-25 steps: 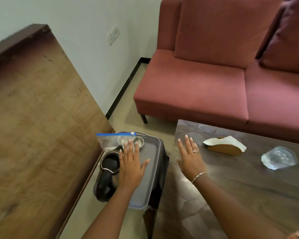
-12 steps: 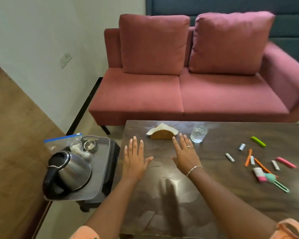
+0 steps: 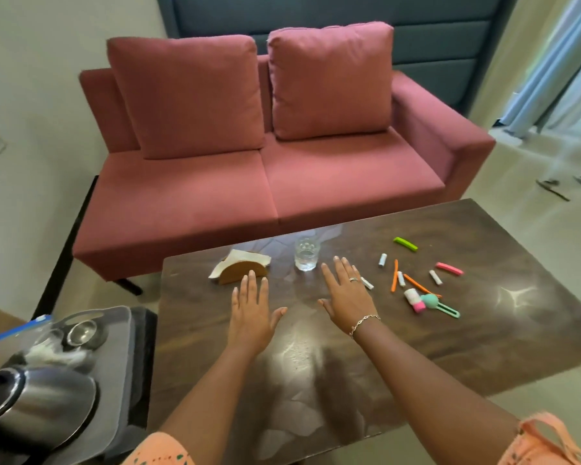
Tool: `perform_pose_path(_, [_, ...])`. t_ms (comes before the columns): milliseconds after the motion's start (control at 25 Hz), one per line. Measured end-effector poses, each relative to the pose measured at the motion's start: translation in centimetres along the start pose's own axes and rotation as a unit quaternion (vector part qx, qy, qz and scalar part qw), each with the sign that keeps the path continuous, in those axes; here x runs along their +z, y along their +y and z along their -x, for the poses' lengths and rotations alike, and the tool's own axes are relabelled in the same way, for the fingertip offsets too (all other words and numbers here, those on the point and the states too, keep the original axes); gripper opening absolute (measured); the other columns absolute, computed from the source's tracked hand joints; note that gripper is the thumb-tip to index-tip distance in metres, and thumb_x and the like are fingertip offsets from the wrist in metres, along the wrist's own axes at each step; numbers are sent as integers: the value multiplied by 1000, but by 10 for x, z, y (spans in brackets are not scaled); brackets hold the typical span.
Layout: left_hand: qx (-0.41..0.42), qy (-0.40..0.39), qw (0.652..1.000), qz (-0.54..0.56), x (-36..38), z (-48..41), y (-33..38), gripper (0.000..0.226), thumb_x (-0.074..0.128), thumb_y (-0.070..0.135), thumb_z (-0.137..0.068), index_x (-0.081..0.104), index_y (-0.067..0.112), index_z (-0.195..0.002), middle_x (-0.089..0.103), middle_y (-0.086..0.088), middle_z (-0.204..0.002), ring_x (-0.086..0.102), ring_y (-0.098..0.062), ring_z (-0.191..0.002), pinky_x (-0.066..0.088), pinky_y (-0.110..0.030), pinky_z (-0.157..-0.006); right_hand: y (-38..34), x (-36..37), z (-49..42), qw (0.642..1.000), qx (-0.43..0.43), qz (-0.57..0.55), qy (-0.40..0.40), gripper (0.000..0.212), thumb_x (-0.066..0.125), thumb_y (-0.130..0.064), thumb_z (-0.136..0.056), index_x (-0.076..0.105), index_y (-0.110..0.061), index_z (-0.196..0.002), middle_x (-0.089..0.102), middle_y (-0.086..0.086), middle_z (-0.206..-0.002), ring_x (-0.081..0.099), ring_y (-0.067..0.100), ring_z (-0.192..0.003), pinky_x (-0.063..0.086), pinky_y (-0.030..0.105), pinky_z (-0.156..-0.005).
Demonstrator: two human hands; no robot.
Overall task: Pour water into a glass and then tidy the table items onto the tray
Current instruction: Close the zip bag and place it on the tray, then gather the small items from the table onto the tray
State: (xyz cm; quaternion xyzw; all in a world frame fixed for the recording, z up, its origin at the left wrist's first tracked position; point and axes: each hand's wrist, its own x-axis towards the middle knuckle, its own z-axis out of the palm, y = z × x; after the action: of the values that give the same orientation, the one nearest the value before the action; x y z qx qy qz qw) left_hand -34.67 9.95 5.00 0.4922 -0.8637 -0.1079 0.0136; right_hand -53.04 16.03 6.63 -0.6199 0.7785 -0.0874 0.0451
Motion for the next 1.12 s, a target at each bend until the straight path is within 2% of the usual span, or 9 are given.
perform_pose_path(120, [17, -11, 1000, -20, 1, -19, 20, 123, -38, 75, -51, 3, 11, -148, -6, -15, -156, -7, -28, -145, -2, -40, -117, 25, -2, 0, 999, 26, 20, -9, 71, 69, -24, -77, 37, -4, -137, 32, 28, -144, 26, 42, -136, 19, 50, -112])
perform_pose_path(160, [26, -25, 999, -24, 0, -24, 25, 114, -30, 76, -59, 2, 11, -148, -7, -15, -156, -8, -28, -145, -3, -40, -117, 31, -2, 1, 999, 33, 18, -14, 69, 67, -24, -79, 35, -4, -138, 29, 27, -146, 23, 41, -138, 17, 49, -113])
perform_pose_path(240, [47, -54, 997, -37, 2, -36, 33, 85, 4, 68, -85, 1, 10, -147, -9, -15, -156, -9, -27, -145, -3, -39, -117, 42, -2, 2, 998, 51, 7, -25, 67, 61, -24, -84, 30, -5, -141, 23, 26, -149, 16, 39, -140, 13, 47, -115])
perform_pose_path(360, [87, -87, 991, -48, 6, -55, 42, 75, 35, 50, -93, 2, 11, -148, -8, -14, -156, -8, -26, -145, -3, -39, -118, 62, -2, 3, 996, 76, -4, -38, 66, 54, -26, -89, 23, -9, -143, 14, 21, -153, 8, 33, -143, 8, 41, -117])
perform_pose_path(640, [124, -122, 982, -67, 32, -100, 74, 62, 48, 38, -92, 25, 9, -141, 22, -14, -152, 13, -27, -143, 8, -40, -118, 136, 10, -2, 983, 157, -18, -97, 65, 54, -28, -89, 22, -10, -143, 21, 16, -151, 16, 28, -142, 15, 37, -116])
perform_pose_path(720, [90, -145, 984, -45, 42, -113, 91, 53, 50, 38, -91, 35, 10, -134, 38, -11, -141, 29, -27, -136, 21, -39, -114, 166, 17, -10, 976, 177, -40, -121, 65, 57, -26, -86, 26, -10, -141, 31, 15, -146, 28, 29, -137, 26, 36, -112])
perform_pose_path(840, [-9, -164, 986, 31, 58, -133, 117, 42, 50, 39, -91, 44, 9, -120, 50, -10, -127, 48, -28, -117, 42, -38, -94, 205, 23, -28, 965, 208, -73, -140, 64, 58, -21, -86, 28, -9, -141, 41, 15, -138, 41, 34, -125, 34, 38, -102])
perform_pose_path(1000, [-179, -208, 951, 143, 95, -167, 159, 35, 51, 37, -90, 53, 7, -109, 61, -12, -116, 56, -29, -108, 44, -36, -85, 262, 41, -58, 949, 231, -69, -202, 44, 52, -20, -89, 41, -8, -129, 48, 18, -128, 46, 36, -118, 40, 40, -93])
perform_pose_path(1120, [-246, -234, 921, 189, 126, -199, 188, 37, 55, 35, -89, 58, 4, -107, 64, -16, -114, 57, -33, -109, 45, -36, -86, 296, 57, -81, 943, 228, -62, -234, 30, 50, -17, -88, 49, -5, -115, 54, 19, -120, 50, 36, -112, 42, 39, -85])
